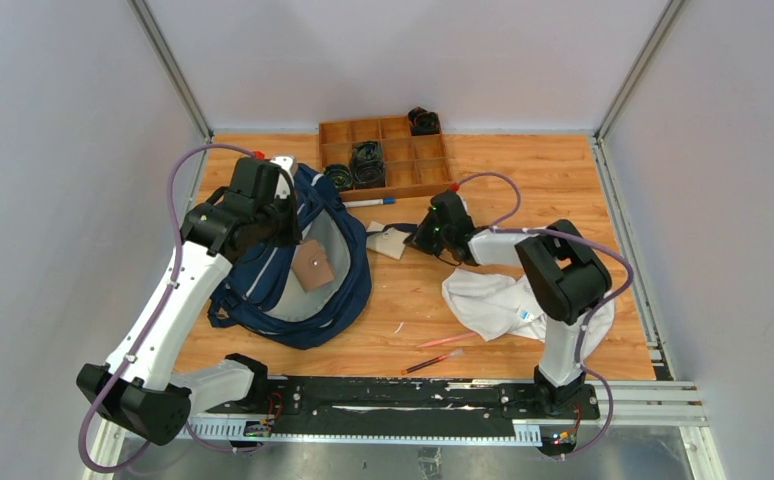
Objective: Pack the student bag
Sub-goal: Move the personal item to the center of the board, then pick up the personal item from the center of the board, then place the personal item in the student bag.
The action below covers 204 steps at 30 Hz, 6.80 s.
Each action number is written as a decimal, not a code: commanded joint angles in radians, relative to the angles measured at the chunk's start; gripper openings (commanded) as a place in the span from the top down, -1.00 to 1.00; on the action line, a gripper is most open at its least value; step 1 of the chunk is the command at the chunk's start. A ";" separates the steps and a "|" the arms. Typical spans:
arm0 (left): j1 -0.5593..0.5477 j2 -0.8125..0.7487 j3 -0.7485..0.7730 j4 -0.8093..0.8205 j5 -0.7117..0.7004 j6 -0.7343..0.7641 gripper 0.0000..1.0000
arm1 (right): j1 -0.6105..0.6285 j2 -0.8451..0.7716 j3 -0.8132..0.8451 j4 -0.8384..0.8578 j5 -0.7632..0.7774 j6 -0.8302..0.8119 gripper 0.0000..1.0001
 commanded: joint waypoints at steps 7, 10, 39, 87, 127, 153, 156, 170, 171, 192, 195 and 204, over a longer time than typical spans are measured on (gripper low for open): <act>0.007 0.001 -0.006 0.026 0.033 -0.013 1.00 | -0.046 -0.304 -0.343 -0.060 -0.036 -0.244 1.00; 0.007 0.003 -0.012 0.034 0.031 -0.016 1.00 | -0.044 -0.422 -0.406 -0.156 -0.079 -0.301 0.75; 0.014 0.014 -0.014 0.053 0.062 0.015 1.00 | 0.191 -0.214 0.092 -0.705 0.098 -1.115 -1.00; 0.019 0.021 -0.073 0.098 0.104 0.002 1.00 | 0.377 -0.036 0.093 -0.786 0.152 -1.097 -0.59; 0.035 -0.041 -0.028 0.152 0.240 -0.080 1.00 | 0.433 -0.141 0.436 -0.687 0.024 -0.848 -0.28; 0.047 -0.041 -0.033 0.177 0.244 -0.079 1.00 | 0.428 -0.271 0.142 0.015 0.095 -0.549 -0.98; 0.048 -0.029 -0.035 0.178 0.243 -0.078 1.00 | 0.422 -0.319 0.072 0.008 0.087 -0.462 -0.63; 0.050 -0.048 -0.062 0.177 0.226 -0.086 1.00 | 0.426 -0.243 -0.016 -0.066 -0.042 -0.309 1.00; 0.050 -0.050 -0.064 0.177 0.226 -0.087 1.00 | 0.425 -0.236 -0.008 -0.084 -0.040 -0.312 1.00; 0.051 -0.055 -0.067 0.177 0.217 -0.081 1.00 | 0.387 -0.123 0.075 -0.184 0.039 -0.362 1.00; 0.051 -0.061 -0.066 0.176 0.211 -0.072 1.00 | 0.375 -0.100 0.096 -0.196 0.031 -0.364 1.00; 0.051 -0.060 -0.073 0.165 0.197 -0.065 1.00 | 0.369 -0.068 0.168 -0.210 0.031 -0.392 1.00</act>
